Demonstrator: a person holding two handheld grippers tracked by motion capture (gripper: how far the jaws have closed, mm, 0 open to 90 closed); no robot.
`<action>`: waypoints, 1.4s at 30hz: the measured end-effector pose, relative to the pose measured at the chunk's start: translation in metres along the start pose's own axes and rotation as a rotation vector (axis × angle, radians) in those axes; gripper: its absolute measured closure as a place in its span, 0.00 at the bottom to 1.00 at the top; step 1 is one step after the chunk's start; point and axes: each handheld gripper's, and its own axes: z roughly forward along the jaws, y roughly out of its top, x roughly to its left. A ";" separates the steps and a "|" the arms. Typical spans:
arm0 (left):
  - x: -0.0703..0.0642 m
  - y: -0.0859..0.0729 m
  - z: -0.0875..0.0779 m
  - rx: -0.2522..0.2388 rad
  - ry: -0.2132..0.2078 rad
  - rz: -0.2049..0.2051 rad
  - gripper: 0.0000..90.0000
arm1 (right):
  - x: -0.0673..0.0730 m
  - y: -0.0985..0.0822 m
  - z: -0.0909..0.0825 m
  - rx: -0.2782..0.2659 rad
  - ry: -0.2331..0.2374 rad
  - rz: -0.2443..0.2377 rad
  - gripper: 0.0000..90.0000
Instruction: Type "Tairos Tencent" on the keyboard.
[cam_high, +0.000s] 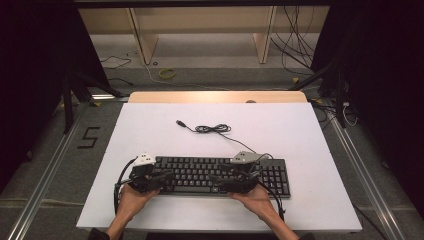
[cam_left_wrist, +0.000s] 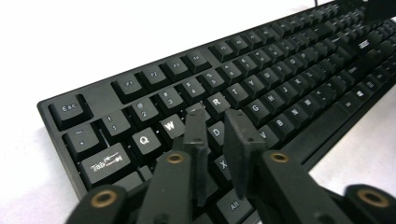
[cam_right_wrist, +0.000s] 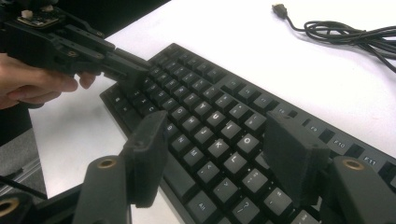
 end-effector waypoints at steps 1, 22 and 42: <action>0.000 0.000 0.000 0.004 0.003 0.000 0.91 | 0.000 -0.001 -0.001 -0.001 0.000 0.000 0.46; -0.001 0.001 0.008 0.051 0.021 0.010 0.99 | 0.007 -0.009 -0.011 -0.004 0.017 -0.008 0.40; -0.001 0.000 0.012 0.071 0.045 -0.007 0.99 | 0.010 -0.012 -0.014 -0.003 0.026 -0.005 0.40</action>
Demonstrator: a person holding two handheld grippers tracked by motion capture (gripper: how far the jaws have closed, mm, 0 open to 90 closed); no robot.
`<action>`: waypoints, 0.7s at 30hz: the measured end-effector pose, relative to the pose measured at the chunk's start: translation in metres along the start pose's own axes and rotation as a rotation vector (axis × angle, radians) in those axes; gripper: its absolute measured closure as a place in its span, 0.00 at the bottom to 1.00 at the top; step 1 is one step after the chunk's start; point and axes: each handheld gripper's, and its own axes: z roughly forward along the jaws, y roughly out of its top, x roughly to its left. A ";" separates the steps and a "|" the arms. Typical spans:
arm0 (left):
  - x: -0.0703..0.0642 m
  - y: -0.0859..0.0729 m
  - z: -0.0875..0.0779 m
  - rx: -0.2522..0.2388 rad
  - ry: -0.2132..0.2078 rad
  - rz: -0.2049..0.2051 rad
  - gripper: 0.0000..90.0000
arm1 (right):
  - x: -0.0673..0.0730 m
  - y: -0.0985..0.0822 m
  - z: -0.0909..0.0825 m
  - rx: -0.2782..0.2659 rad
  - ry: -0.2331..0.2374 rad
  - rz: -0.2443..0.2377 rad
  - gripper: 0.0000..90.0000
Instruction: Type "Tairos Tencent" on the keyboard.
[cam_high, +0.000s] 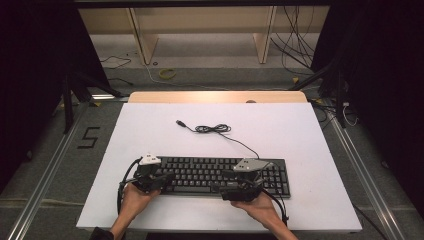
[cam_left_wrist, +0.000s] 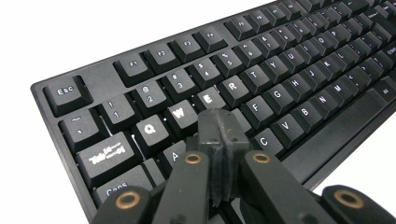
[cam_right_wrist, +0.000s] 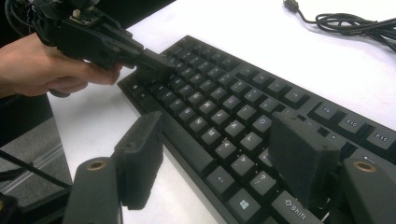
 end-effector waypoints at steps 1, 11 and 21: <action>0.000 0.000 0.000 -0.005 -0.002 -0.001 0.99 | 0.000 0.000 0.000 0.000 0.000 0.000 0.40; -0.003 0.003 -0.012 -0.063 -0.049 -0.008 0.81 | 0.000 0.000 0.000 -0.001 -0.003 -0.002 0.40; -0.004 0.003 -0.021 -0.136 -0.069 -0.038 0.52 | 0.001 -0.002 0.003 0.003 -0.006 -0.002 0.40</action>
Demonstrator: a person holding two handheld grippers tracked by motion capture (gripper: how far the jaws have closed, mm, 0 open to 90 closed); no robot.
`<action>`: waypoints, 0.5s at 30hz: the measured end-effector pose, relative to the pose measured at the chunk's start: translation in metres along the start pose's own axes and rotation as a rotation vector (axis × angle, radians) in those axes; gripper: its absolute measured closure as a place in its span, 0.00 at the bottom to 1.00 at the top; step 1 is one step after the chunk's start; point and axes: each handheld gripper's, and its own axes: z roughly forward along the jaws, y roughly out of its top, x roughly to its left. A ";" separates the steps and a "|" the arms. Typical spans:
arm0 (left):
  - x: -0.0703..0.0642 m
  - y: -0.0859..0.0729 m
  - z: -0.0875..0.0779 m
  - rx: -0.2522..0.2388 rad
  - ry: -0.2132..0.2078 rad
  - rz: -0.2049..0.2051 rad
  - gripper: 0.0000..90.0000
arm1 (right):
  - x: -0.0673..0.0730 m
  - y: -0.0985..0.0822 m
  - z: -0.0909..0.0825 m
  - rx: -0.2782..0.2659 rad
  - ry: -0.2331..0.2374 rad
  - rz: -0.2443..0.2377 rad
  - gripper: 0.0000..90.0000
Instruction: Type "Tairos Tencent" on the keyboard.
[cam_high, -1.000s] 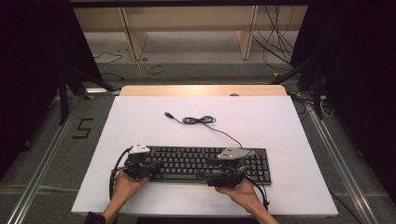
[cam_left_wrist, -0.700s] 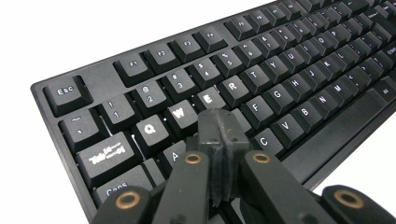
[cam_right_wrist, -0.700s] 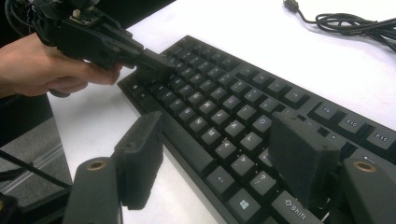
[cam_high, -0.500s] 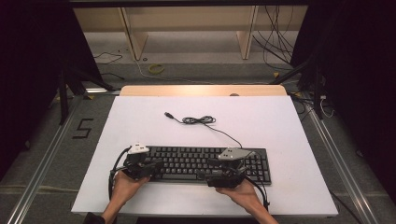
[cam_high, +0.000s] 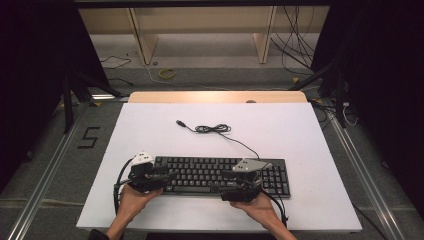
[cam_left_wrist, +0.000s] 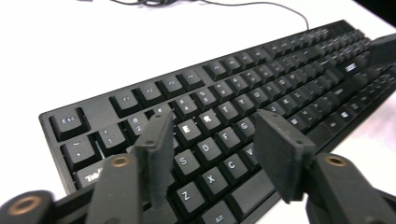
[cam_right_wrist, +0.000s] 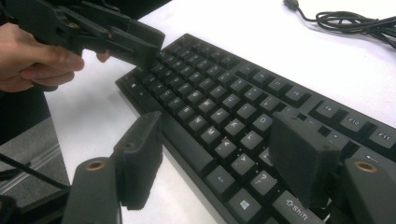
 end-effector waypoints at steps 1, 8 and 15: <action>0.000 0.000 -0.001 -0.007 -0.004 0.001 0.50 | 0.000 0.000 0.000 0.000 0.001 -0.001 0.40; -0.001 -0.001 -0.006 -0.037 -0.024 -0.004 0.42 | 0.003 0.000 0.005 0.006 0.006 -0.007 0.41; -0.002 -0.001 -0.008 -0.064 -0.039 -0.002 0.37 | 0.006 0.001 0.010 0.011 0.012 -0.014 0.46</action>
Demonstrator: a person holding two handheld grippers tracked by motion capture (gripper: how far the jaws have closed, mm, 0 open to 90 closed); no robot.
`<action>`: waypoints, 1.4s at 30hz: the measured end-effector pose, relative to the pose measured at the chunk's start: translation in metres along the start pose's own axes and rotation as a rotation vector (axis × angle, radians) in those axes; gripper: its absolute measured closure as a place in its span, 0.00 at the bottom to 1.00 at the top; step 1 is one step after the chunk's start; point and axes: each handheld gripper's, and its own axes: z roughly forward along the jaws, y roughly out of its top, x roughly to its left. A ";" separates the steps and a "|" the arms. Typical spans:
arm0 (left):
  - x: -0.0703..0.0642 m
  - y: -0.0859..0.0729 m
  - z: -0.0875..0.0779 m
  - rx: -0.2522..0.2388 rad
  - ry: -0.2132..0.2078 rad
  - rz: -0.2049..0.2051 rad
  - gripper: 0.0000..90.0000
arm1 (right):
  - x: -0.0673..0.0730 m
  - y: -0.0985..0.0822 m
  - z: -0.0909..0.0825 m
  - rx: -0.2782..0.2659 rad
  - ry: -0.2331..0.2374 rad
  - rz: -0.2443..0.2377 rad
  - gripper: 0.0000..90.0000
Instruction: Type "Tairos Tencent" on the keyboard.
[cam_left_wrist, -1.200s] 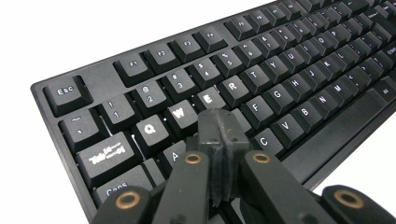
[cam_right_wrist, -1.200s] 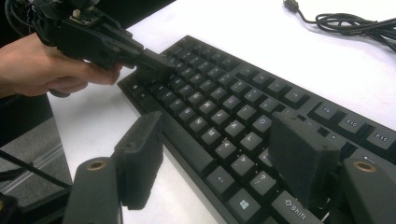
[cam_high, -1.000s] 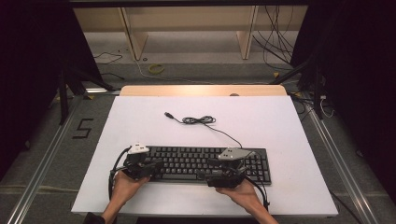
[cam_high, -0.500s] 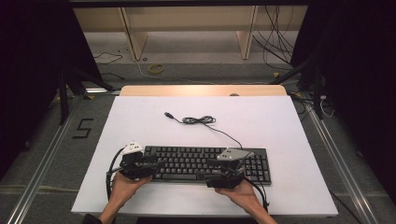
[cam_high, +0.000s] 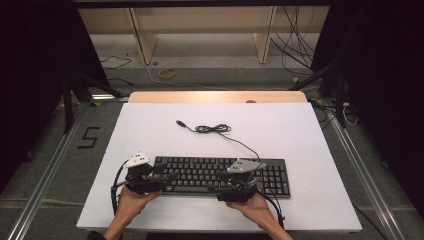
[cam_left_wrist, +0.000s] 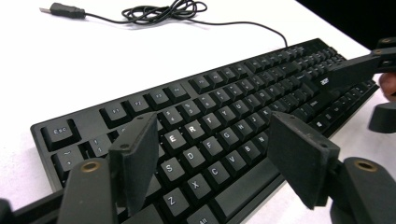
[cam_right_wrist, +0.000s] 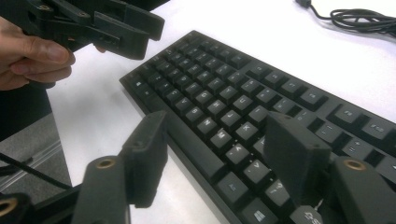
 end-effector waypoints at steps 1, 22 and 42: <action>0.000 0.000 -0.001 -0.003 -0.003 -0.001 0.36 | 0.001 0.000 0.001 0.002 0.001 0.000 0.47; -0.006 -0.001 -0.007 -0.038 -0.036 0.017 0.32 | 0.009 0.003 0.031 0.064 0.024 -0.028 0.85; -0.008 -0.006 -0.011 -0.043 -0.045 0.023 0.30 | 0.010 0.000 0.052 0.122 0.018 -0.042 1.00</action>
